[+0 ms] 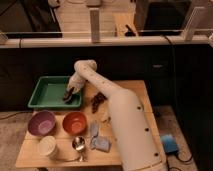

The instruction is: Wipe tray with eraser

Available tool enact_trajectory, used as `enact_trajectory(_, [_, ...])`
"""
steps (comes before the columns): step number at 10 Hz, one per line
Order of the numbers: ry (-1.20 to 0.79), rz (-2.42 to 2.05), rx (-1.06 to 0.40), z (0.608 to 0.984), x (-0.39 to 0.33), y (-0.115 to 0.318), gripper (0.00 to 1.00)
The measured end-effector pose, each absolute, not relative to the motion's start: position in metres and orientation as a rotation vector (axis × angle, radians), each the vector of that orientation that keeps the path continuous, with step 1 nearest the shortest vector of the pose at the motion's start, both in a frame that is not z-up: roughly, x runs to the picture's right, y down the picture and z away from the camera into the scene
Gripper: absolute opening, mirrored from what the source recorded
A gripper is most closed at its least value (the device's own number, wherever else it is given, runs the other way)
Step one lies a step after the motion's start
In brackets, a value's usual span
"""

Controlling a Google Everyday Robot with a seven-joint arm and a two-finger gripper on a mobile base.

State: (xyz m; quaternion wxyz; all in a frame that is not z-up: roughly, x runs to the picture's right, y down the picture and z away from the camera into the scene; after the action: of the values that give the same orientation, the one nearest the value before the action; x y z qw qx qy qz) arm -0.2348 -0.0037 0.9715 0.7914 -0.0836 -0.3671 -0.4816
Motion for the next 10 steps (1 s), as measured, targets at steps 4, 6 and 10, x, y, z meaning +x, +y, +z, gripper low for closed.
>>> enact_trajectory(4, [-0.829,-1.08,-0.145,0.967,-0.274,-0.013,0.19])
enact_trajectory(6, [-0.846,-1.104,-0.13,0.964,-0.286,-0.015,0.19])
enact_trajectory(10, [-0.877,-1.138,-0.12,0.954,-0.298,-0.008,0.19])
